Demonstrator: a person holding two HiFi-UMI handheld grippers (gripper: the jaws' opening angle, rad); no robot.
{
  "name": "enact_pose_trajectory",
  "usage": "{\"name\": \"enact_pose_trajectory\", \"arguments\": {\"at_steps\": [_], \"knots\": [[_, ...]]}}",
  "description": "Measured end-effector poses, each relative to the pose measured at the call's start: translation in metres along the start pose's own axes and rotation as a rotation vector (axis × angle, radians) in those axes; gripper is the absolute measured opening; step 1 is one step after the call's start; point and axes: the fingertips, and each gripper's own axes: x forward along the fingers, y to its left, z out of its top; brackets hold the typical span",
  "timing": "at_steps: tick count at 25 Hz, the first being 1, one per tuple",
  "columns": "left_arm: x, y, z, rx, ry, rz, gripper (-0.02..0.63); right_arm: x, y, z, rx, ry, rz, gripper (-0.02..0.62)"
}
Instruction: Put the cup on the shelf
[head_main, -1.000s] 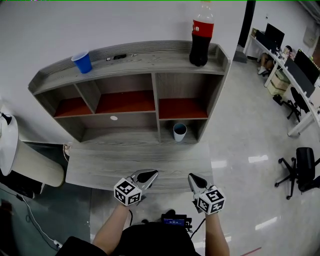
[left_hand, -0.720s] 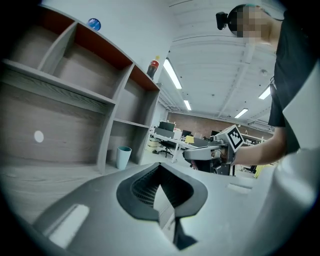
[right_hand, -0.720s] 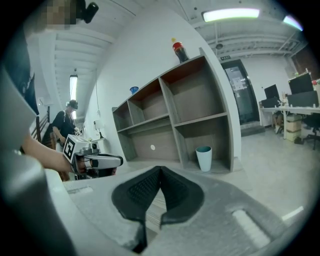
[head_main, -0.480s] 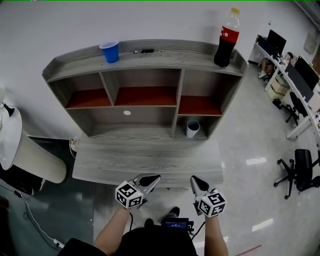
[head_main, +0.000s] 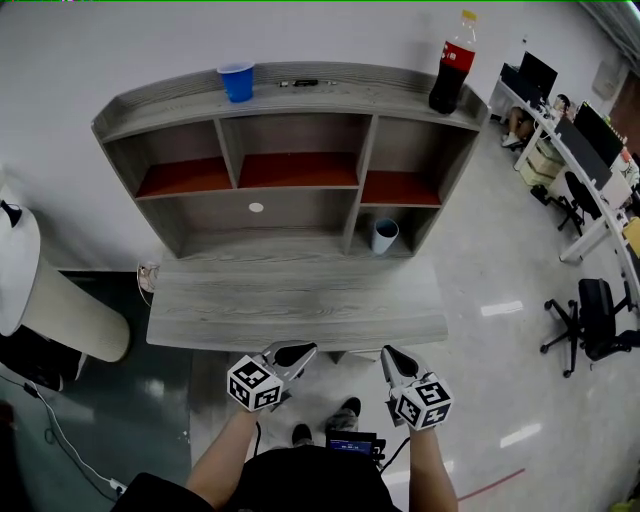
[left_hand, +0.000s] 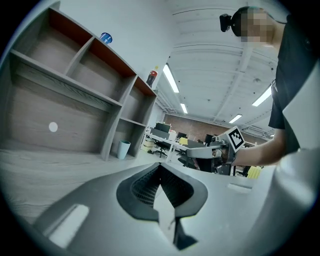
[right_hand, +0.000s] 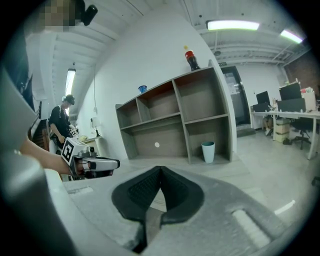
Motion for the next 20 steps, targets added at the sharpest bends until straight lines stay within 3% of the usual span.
{"name": "enact_pose_trajectory", "arguments": {"at_steps": [11, 20], "knots": [[-0.016, -0.04, -0.021, 0.056, 0.044, -0.091, -0.009, -0.027, 0.037, -0.016, -0.008, -0.01, -0.026, -0.005], [-0.025, -0.057, -0.03, 0.05, 0.045, -0.122, 0.0, -0.041, 0.051, -0.026, -0.006, -0.015, -0.031, -0.005]]}}
